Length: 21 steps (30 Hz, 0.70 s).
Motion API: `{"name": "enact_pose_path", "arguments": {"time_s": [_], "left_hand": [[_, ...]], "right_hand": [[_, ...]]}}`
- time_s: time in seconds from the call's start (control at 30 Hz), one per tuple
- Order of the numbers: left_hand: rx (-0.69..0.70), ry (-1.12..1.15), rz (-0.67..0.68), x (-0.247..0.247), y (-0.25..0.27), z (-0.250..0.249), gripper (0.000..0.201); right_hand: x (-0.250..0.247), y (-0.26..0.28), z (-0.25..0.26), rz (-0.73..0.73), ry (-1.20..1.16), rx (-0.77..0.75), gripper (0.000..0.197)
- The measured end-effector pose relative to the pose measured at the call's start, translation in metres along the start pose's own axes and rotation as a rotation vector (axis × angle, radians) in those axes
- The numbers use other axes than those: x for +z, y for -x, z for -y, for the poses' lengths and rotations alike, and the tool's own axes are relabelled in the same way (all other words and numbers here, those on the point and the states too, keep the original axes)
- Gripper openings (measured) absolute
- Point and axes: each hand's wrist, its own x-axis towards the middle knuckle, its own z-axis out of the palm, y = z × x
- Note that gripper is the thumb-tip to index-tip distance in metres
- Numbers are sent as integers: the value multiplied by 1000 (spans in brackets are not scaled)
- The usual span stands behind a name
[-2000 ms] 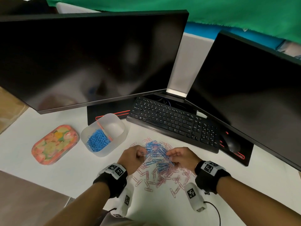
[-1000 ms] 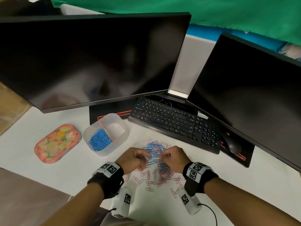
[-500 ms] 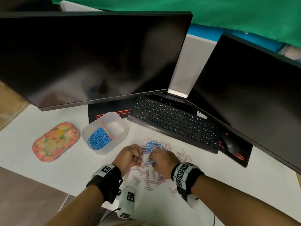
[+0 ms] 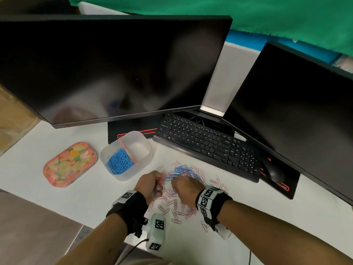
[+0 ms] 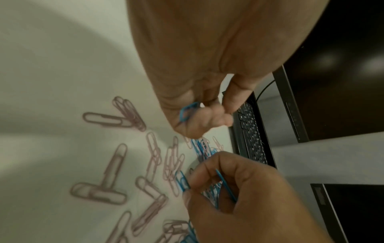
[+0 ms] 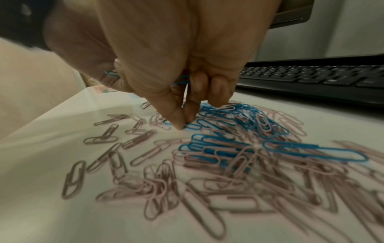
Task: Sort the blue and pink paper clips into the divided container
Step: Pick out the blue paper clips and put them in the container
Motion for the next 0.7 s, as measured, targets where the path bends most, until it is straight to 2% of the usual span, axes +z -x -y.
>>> {"name": "enact_pose_path", "arguments": {"time_s": [0.13,0.23,0.37,0.43,0.5,0.57,0.63,0.7], "left_hand": [[-79,-206,-59,-1,-3,-2,13],[-136,-250,-62,-4,-6,-3,13],[-119,-311,-38,-5,-6,-10,9],[-2,-489,-49,-4,-6,-16,15],[221,-833,-90,-1,-7,-18,18],[426,-1098,-114,3,-9,-15,18],[536,-1160,-71,4,-13,-8,21],[553,-1072,20,2,-18,0,23]], "right_hand": [[0,1,2,-2,-31,13,27],[2,4,0,-9,-68,30,32],[7,10,-11,-68,-305,117,29],[8,13,-18,-116,-496,185,22],[5,15,-28,-108,-676,263,21],[1,18,-37,-105,-815,326,28],[-5,20,-44,-147,-950,369,34],[-10,24,-49,-178,-1137,420,34]]}}
